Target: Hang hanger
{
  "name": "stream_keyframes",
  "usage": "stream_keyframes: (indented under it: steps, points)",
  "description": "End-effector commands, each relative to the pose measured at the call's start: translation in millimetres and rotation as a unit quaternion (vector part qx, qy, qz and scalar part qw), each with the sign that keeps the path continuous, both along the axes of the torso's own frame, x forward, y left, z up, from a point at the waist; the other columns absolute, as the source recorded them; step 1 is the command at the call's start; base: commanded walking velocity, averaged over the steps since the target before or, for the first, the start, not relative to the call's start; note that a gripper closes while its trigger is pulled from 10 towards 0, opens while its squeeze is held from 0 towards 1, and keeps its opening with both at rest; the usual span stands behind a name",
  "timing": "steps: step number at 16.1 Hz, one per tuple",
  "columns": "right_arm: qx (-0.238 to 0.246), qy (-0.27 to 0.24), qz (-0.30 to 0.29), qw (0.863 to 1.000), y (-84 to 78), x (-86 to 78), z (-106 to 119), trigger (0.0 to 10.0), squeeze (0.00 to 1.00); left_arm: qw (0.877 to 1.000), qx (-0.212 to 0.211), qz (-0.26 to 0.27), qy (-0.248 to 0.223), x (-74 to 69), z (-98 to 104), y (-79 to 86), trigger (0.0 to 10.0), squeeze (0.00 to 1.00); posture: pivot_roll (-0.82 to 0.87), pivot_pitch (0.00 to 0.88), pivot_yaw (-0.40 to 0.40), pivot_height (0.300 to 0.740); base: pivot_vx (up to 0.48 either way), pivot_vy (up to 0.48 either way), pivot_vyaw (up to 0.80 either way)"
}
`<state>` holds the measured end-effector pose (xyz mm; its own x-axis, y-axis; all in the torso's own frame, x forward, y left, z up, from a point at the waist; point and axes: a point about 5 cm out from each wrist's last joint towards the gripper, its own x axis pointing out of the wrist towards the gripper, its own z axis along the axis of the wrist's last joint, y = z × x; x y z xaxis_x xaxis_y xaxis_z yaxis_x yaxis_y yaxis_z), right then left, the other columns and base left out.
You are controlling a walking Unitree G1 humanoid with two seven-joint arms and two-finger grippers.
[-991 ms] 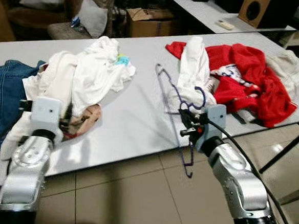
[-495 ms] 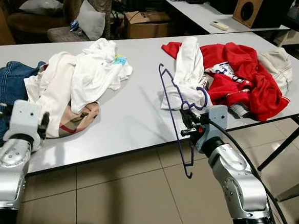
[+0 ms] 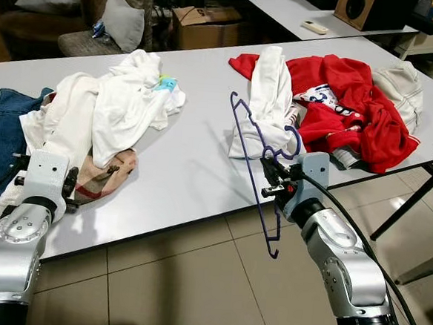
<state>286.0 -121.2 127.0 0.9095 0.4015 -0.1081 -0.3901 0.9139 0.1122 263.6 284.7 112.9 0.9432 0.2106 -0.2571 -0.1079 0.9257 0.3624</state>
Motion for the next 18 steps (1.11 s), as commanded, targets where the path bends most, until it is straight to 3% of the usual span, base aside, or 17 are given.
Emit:
stream_keyframes:
  steps: [1, 4, 6, 7, 8, 9, 10, 12, 15, 16, 18]
  points:
    - [-0.004, -0.005, -0.004, 1.000, -1.4, -0.4, -1, 10.0, 0.00, 1.000, -0.005, -0.010, 0.011, -1.0, -2, -2.0, 0.0, 0.00, 0.03, 0.000, 0.031, 0.740, 0.000, 0.000, 0.00]
    - [-0.006, -0.004, -0.003, 1.000, -1.5, -1.1, -1, 10.0, 0.00, 1.000, -0.007, -0.015, 0.011, -1.2, -4, -3.2, 0.0, 0.00, 0.03, 0.000, 0.033, 0.740, 0.000, 0.000, 0.00]
    - [-0.007, -0.004, -0.004, 1.000, -1.8, -1.1, -1, 10.0, 0.00, 0.997, -0.035, -0.061, -0.018, 6.5, 2, -18.2, 0.0, 0.00, 0.03, 0.000, 0.033, 0.740, 0.000, 0.000, 0.00]
    - [-0.009, -0.005, -0.003, 1.000, -1.9, -0.8, -1, 10.0, 0.00, 0.992, -0.033, -0.118, -0.038, 13.6, 9, -35.8, 6.5, 0.00, 0.03, 0.000, 0.033, 0.740, 0.000, 0.000, 0.00]
    - [-0.011, -0.008, -0.003, 1.000, -2.5, -0.2, 0, 10.0, 0.00, 0.985, -0.024, -0.163, -0.045, 17.8, 12, -45.8, 10.0, 0.00, 0.02, 0.000, 0.040, 0.740, 0.000, 0.000, 0.00]
    - [-0.012, -0.009, -0.003, 1.000, -3.2, 0.1, 0, 10.0, 0.00, 0.983, -0.008, -0.178, -0.046, 20.0, 13, -49.0, 10.0, 0.00, 0.02, 0.000, 0.043, 0.740, 0.000, 0.000, 0.00]
    - [-0.014, -0.011, -0.006, 1.000, -4.8, 0.5, 1, 10.0, 0.00, 0.977, 0.018, -0.205, -0.045, 24.5, 13, -53.9, 10.0, 1.00, 0.01, 0.000, 0.047, 0.740, 0.000, 0.000, 0.00]
    - [-0.018, -0.014, -0.011, 1.000, -7.8, 0.8, 1, 10.0, 0.00, 0.971, 0.072, -0.229, -0.017, 33.4, 5, -56.2, 10.0, 1.00, 0.00, 0.000, 0.055, 0.740, 0.000, 0.000, 0.00]
    - [-0.023, -0.016, -0.011, 1.000, -10.4, -0.8, 1, 10.0, 0.00, 0.972, 0.118, -0.205, -0.002, 42.4, 1, -48.4, 10.0, 1.00, -0.01, 0.000, 0.060, 0.740, 0.000, 0.000, 0.00]
    - [-0.025, -0.015, -0.012, 1.000, -11.0, -1.6, 0, 10.0, 0.00, 0.970, 0.126, -0.207, 0.005, 45.5, -2, -46.1, 10.0, 0.00, -0.01, 0.000, 0.058, 0.740, 0.000, 0.000, 0.00]
    - [-0.026, -0.015, -0.012, 0.999, -10.5, -2.6, 0, 10.0, 0.00, 0.968, 0.132, -0.214, 0.012, 48.7, -7, -46.3, 10.0, 0.00, -0.02, 0.000, 0.059, 0.740, 0.000, 0.000, 0.00]
